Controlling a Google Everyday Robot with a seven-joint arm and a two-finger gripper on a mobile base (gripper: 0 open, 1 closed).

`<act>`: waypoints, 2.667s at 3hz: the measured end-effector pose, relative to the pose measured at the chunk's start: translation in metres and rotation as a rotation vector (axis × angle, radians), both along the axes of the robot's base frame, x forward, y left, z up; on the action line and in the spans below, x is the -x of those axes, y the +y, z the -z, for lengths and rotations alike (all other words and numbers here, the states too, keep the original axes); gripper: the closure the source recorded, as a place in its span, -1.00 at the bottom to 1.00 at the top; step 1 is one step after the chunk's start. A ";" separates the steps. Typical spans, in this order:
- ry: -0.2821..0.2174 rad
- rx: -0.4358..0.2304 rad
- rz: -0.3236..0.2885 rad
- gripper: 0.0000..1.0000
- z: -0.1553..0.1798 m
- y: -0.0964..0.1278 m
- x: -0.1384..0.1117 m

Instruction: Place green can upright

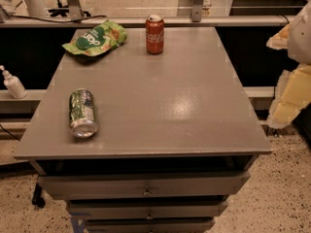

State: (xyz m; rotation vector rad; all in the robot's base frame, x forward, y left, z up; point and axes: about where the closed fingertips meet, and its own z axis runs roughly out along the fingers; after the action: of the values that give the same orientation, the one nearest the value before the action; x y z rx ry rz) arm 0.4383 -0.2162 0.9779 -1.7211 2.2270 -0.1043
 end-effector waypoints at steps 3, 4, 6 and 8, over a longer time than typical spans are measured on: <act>-0.030 -0.101 -0.114 -1.00 0.013 0.060 -0.015; -0.053 -0.146 -0.188 -1.00 0.012 0.115 -0.028; -0.043 -0.105 -0.147 -1.00 0.019 0.207 -0.043; -0.009 -0.076 0.051 -1.00 0.035 0.251 -0.063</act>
Offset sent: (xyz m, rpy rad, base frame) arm 0.0086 0.0408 -0.0178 0.1119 -0.0133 0.0931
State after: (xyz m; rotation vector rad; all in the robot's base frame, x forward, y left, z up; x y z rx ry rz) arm 0.5015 0.0351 0.9434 -1.6224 2.2387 -0.0387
